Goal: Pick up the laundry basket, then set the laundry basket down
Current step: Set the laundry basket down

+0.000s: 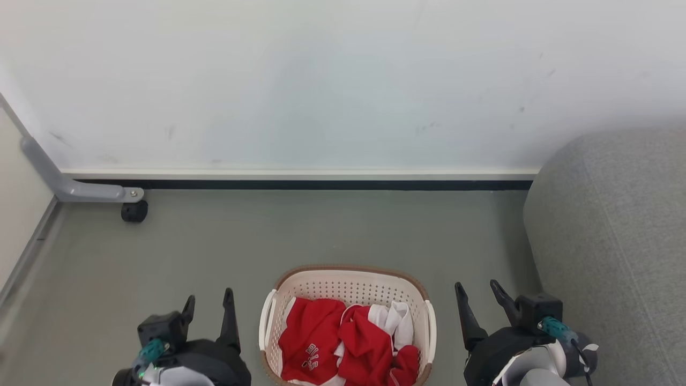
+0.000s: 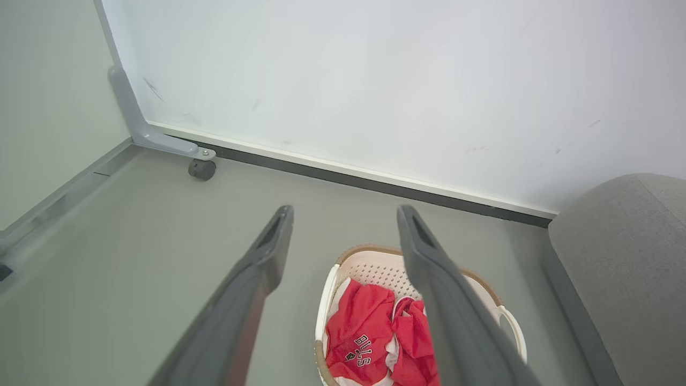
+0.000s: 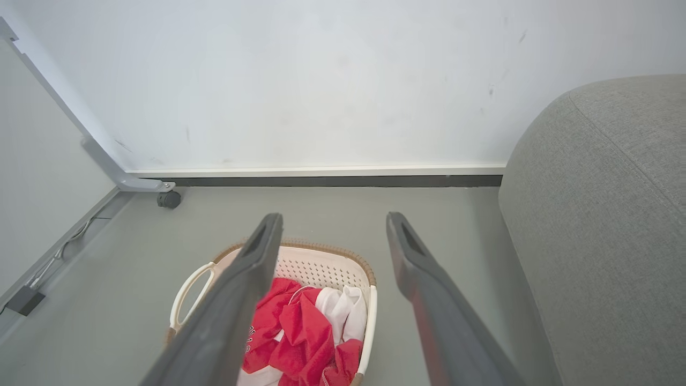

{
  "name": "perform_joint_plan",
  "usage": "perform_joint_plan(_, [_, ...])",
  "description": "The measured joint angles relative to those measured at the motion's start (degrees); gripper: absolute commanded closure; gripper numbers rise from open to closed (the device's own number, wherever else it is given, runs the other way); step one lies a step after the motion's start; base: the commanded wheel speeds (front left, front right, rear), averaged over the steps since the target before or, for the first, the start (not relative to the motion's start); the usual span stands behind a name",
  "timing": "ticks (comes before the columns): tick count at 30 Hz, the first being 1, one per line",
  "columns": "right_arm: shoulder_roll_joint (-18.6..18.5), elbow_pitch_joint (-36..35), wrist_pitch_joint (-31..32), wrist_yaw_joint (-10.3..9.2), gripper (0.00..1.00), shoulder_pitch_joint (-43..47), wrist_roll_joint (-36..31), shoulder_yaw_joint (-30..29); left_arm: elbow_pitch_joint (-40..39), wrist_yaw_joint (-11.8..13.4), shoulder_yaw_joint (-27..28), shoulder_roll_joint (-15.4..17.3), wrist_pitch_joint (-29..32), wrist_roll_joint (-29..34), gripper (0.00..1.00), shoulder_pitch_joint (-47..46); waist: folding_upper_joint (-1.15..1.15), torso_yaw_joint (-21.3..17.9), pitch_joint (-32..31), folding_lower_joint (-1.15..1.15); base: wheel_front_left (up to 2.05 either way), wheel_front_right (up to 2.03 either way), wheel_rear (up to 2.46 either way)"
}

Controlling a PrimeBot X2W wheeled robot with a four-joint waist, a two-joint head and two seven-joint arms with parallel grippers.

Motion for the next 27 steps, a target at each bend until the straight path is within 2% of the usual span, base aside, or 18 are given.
perform_joint_plan(8, [-0.01, -3.66, 0.0, -0.14, 0.0, 2.68, -2.9, -1.46, -5.13, 0.48, 3.08, 0.53, 0.0, 1.56, 0.0, 4.86, 0.0, -1.76, -1.64, 0.0, 0.0, 0.0, 0.0])
perform_joint_plan(27, [-1.09, -10.89, 0.0, -0.22, 0.0, 8.45, -7.14, -6.95, -12.58, 0.56, 6.35, -0.05, -0.01, 5.15, 0.0, 10.61, 0.0, -4.27, -4.15, 0.0, 0.0, 0.0, 0.0])
